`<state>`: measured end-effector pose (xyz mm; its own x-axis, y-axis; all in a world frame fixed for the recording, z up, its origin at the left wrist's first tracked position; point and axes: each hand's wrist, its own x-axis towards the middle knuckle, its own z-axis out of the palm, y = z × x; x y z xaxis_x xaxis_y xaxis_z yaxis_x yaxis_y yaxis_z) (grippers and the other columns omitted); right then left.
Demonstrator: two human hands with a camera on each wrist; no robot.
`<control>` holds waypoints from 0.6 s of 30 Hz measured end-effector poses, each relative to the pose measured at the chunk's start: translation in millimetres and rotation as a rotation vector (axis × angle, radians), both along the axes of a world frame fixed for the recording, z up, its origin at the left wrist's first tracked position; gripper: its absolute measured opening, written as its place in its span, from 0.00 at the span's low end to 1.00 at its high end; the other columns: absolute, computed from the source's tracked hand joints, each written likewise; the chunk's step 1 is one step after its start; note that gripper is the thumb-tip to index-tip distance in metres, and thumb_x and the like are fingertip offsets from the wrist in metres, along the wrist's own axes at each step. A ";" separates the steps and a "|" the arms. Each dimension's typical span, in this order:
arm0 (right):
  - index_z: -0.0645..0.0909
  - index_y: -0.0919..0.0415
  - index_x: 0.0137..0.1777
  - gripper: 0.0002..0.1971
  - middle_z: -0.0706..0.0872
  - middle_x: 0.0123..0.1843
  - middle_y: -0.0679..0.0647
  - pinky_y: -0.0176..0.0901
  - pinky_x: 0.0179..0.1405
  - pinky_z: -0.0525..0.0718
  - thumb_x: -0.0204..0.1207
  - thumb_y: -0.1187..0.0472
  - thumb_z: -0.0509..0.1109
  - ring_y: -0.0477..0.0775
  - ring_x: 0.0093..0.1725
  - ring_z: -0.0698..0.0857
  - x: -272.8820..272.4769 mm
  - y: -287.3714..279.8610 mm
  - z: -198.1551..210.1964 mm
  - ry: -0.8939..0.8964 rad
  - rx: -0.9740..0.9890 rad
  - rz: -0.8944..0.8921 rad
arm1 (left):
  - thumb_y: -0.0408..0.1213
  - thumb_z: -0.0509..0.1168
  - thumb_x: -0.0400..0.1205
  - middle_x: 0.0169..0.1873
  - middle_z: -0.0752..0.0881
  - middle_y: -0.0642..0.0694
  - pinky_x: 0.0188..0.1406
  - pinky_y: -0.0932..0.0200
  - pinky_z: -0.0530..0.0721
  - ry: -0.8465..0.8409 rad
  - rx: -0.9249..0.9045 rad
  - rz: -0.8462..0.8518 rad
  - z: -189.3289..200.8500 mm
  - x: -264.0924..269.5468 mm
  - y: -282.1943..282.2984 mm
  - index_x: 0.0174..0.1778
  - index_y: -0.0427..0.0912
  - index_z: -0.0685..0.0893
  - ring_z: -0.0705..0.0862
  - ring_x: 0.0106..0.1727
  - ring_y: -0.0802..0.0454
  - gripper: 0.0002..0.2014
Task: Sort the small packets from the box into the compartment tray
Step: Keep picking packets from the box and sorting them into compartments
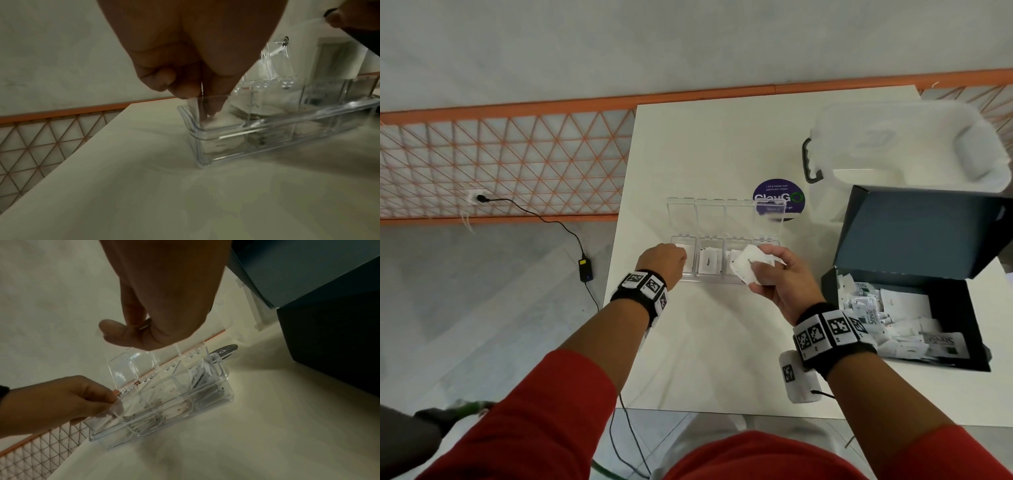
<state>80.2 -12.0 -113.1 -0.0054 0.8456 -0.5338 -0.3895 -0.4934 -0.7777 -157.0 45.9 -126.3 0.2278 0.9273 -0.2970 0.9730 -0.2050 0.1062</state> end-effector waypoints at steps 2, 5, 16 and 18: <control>0.86 0.56 0.52 0.11 0.88 0.47 0.58 0.41 0.34 0.87 0.75 0.73 0.74 0.52 0.39 0.89 -2.5 0.5 0.8 -0.032 0.012 0.018 | 0.37 0.53 0.87 0.55 0.86 0.44 0.50 0.52 0.82 -0.007 -0.005 0.009 2.8 2.2 -0.5 0.60 0.44 0.85 0.84 0.54 0.43 0.15; 0.86 0.55 0.48 0.11 0.89 0.41 0.55 0.40 0.30 0.85 0.74 0.73 0.75 0.51 0.34 0.87 -5.7 1.4 4.1 -0.073 0.028 0.033 | 0.36 0.56 0.85 0.54 0.87 0.46 0.52 0.54 0.82 -0.174 0.030 0.072 10.1 6.1 0.0 0.58 0.44 0.86 0.84 0.54 0.45 0.13; 0.85 0.61 0.50 0.08 0.86 0.37 0.55 0.40 0.31 0.83 0.74 0.71 0.76 0.50 0.28 0.80 -14.1 1.2 8.4 -0.143 0.068 0.055 | 0.36 0.80 0.66 0.44 0.88 0.52 0.54 0.55 0.83 -0.911 -0.316 0.226 57.4 43.2 -14.6 0.32 0.54 0.84 0.87 0.46 0.54 0.11; 0.85 0.62 0.51 0.08 0.86 0.37 0.53 0.40 0.32 0.83 0.74 0.70 0.77 0.49 0.29 0.81 -14.8 1.7 8.3 -0.145 0.079 0.071 | 0.31 0.81 0.65 0.48 0.88 0.51 0.55 0.55 0.84 -0.934 -0.381 0.237 55.9 42.4 -19.1 0.33 0.54 0.86 0.88 0.44 0.55 0.14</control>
